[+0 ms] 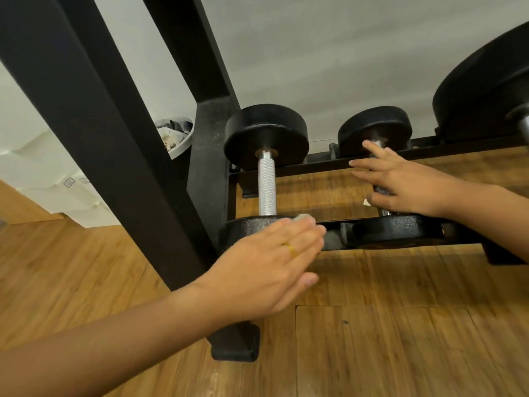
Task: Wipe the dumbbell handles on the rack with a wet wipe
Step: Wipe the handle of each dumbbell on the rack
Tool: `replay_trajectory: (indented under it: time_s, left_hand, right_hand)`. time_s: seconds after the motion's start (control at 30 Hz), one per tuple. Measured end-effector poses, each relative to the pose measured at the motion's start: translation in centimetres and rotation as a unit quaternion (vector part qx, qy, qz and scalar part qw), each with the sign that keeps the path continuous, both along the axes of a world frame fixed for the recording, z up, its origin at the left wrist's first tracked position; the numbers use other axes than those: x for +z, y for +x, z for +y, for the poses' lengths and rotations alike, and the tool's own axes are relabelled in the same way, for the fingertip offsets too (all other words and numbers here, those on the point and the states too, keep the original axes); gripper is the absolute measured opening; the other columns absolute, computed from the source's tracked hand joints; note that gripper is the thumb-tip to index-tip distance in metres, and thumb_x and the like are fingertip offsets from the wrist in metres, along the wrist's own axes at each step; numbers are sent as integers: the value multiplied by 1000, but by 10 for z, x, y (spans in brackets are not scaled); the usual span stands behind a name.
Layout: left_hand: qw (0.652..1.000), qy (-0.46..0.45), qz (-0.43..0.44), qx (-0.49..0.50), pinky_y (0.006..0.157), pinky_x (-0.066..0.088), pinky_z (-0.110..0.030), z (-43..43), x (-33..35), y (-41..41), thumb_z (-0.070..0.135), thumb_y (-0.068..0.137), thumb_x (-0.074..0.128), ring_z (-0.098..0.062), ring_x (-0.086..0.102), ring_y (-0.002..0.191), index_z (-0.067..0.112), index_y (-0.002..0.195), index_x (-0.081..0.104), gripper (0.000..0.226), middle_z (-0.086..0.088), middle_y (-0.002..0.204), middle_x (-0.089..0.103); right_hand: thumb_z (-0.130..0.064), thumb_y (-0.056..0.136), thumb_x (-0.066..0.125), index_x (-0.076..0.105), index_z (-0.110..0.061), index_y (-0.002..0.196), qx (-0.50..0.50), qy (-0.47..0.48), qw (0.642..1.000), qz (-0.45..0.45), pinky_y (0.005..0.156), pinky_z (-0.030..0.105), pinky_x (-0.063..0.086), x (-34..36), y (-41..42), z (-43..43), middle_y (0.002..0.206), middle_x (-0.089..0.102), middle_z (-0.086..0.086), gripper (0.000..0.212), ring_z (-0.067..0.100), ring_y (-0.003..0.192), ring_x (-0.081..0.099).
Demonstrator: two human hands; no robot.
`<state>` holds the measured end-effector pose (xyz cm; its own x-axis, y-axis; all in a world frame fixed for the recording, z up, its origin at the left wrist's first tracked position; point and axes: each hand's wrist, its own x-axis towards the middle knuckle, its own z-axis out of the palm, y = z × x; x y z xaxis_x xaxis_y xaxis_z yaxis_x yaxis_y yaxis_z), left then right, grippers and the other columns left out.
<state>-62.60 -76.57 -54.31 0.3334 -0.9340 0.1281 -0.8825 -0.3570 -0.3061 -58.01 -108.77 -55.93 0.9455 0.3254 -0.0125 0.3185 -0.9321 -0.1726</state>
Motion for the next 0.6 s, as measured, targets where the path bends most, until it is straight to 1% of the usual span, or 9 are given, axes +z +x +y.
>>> replay_trajectory:
  time_s: [0.1,0.17,0.2,0.27,0.33,0.4,0.5,0.57,0.6]
  left_hand:
    - [998,62,-25,6,121,34,-42,-31,-12,-7,43,109,24,-30,49,141,2,140,60,63,-16,144,60]
    - [992,109,-62,7,120,36,-44,-39,-17,-9,39,107,23,-32,53,138,2,138,63,63,-17,142,62]
    - [991,118,-70,6,120,36,-43,-39,-16,-8,38,106,25,-31,53,138,3,137,64,61,-16,141,62]
    - [993,100,-62,0,120,35,-42,-31,-9,-7,37,105,30,-28,52,139,6,138,64,56,-13,144,61]
    - [997,68,-42,-9,123,29,-40,-16,-1,-7,36,105,36,-27,45,145,7,144,58,53,-12,151,55]
    - [999,33,-24,-2,125,27,-39,2,6,-9,36,106,38,-25,36,151,8,150,52,54,-10,158,47]
    - [999,-31,19,31,128,20,-35,35,11,-11,37,105,43,-21,21,157,7,158,37,61,-10,167,31]
    - [995,-68,52,56,129,15,-35,55,6,-11,33,104,49,-25,14,159,2,160,26,68,-14,170,19]
    - [991,-91,72,70,128,16,-37,63,1,-12,31,103,52,-28,12,159,-2,160,22,72,-16,171,14]
  right_hand:
    - [-33,101,49,31,-18,155,0,6,1000,-5,120,32,-9,-1,0,-1,166,17,-7,59,7,148,-24]
    - [-33,101,50,32,-18,154,2,16,1000,-7,120,32,-9,-2,0,-1,165,18,-7,59,6,148,-24]
    - [-32,100,51,32,-19,154,2,21,1000,-7,120,32,-9,-2,0,-1,165,18,-7,59,5,148,-24]
    - [-32,100,52,33,-19,154,4,27,1000,-7,120,32,-9,-3,1,-1,165,18,-8,59,5,148,-24]
    - [-32,100,53,33,-19,154,5,34,999,-9,121,32,-9,-4,1,-2,165,18,-8,59,5,149,-23]
    - [-32,100,53,33,-20,154,5,41,999,-7,121,32,-8,-4,1,-3,165,18,-8,59,4,149,-23]
    - [-31,100,54,34,-19,153,2,45,999,-4,120,32,-9,-3,1,-1,165,18,-9,59,4,149,-23]
    - [-30,100,54,34,-19,153,1,48,999,-3,121,33,-8,-3,1,-1,165,18,-9,58,4,149,-23]
    - [-30,100,54,35,-19,153,-1,49,999,-3,121,33,-8,-3,1,-2,165,19,-9,58,4,149,-22]
